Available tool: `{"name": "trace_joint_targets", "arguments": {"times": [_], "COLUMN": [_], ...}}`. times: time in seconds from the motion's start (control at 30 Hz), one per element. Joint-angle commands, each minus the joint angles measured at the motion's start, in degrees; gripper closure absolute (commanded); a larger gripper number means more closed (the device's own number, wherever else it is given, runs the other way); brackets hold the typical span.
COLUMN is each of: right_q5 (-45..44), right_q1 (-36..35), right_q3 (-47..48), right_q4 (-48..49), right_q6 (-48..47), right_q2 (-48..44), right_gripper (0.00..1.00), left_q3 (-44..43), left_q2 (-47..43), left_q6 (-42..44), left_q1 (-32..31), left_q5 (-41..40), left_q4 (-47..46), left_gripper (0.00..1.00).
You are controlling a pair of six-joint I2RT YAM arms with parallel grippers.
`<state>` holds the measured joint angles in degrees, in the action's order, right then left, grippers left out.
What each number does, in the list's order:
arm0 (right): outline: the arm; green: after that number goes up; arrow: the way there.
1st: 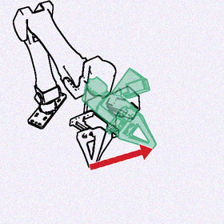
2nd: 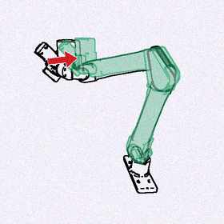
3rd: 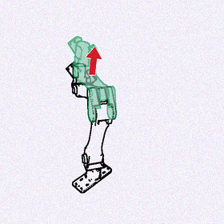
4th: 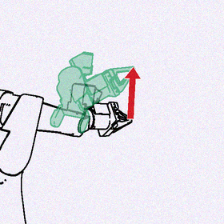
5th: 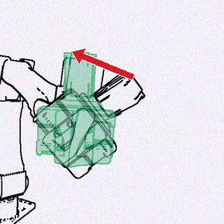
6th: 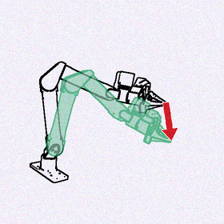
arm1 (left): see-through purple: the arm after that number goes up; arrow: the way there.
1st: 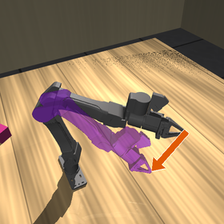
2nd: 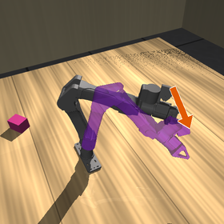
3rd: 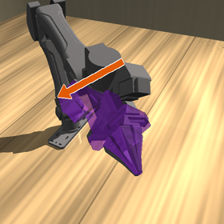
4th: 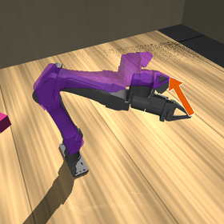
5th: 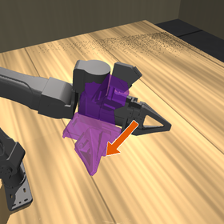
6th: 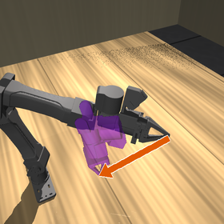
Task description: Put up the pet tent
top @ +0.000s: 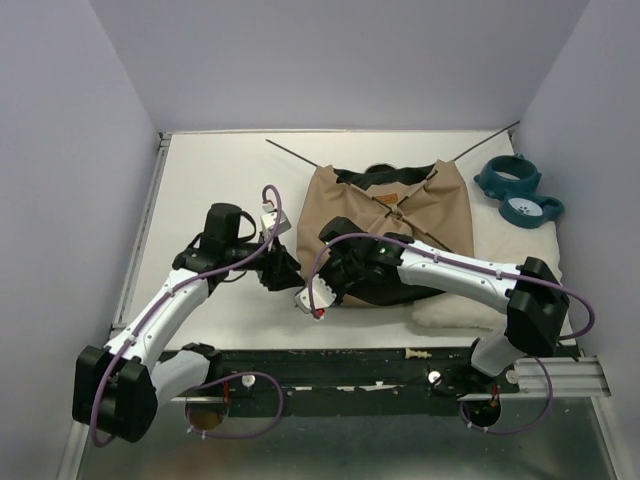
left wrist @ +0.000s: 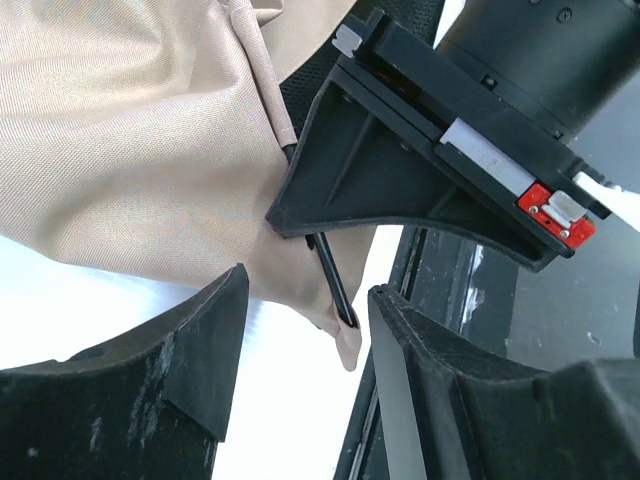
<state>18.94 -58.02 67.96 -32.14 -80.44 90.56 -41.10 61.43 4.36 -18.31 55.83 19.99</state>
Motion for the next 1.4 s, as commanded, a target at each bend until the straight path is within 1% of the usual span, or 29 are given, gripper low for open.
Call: {"name": "trace_joint_targets", "arguments": {"times": [0.0, 0.1, 0.13, 0.17, 0.2, 0.3, 0.43, 0.53, 0.77, 0.9, 1.13, 1.23, 1.33, 1.37], "right_q5": [1.98, 1.63, 1.54, 1.54, 1.45, 1.10, 0.14, -0.74, -1.98, -1.98, -2.41, -2.59, -2.77, -2.68], "right_q1": [-0.69, -0.69, -0.69, -0.78, -0.69, -0.69, -0.69, -0.69, -0.60, -0.69, -0.69, -0.69, -0.60, -0.69], "right_q3": [0.15, 0.24, 0.15, 0.15, 0.15, 0.33, 0.15, 0.33, -0.02, 0.15, 0.59, 0.77, 0.86, 0.77], "right_q4": [0.24, 0.32, 0.24, 0.15, 0.24, 0.32, 1.72, 2.61, 4.01, 4.10, 4.46, 4.72, 4.72, 4.89], "right_q6": [0.02, -0.06, -0.06, -0.15, -0.24, -0.15, 0.55, 1.25, 1.87, 2.05, 3.10, 3.54, 3.89, 3.89], "right_q2": [0.23, -0.04, -0.12, -0.12, -0.12, -0.21, -0.13, -0.12, -0.30, -0.04, 0.14, 0.40, 0.49, 0.40], "right_gripper": [0.99, 0.99, 0.99, 0.99, 0.99, 0.99, 0.99, 0.99, 0.99, 0.99, 0.99, 0.99, 0.99, 0.99], "left_q3": [0.24, -6.16, -7.58, -8.55, -8.73, -8.29, -9.52, -9.87, -11.19, -11.54, -11.98, -12.42, -12.95, -12.95], "left_q2": [-0.87, 1.31, 2.02, 2.55, 2.73, 3.69, 7.56, 8.97, 11.78, 12.40, 13.27, 14.07, 15.03, 15.30], "left_q6": [8.71, 24.94, 29.87, 33.83, 34.74, 34.84, 34.23, 29.75, 29.48, 29.56, 29.92, 30.09, 27.21, 25.37], "left_q1": [0.02, 0.20, 0.29, 0.29, 0.29, 0.11, -1.38, -1.82, -2.26, -2.96, -3.93, -4.19, -4.19, -4.19], "left_q5": [0.95, -1.60, -1.34, -0.91, -0.55, 1.11, 3.14, 3.49, 3.75, 4.28, 4.28, 4.46, 4.28, 3.94], "left_q4": [3.99, 18.80, 23.30, 27.00, 27.99, 27.21, 27.74, 25.11, 26.06, 26.51, 26.94, 27.47, 26.51, 25.55], "left_gripper": [0.38, 0.38, 0.38, 0.38, 0.38, 0.38, 0.40, 0.41, 0.46, 0.54, 0.78, 0.86, 1.00, 1.00]}}
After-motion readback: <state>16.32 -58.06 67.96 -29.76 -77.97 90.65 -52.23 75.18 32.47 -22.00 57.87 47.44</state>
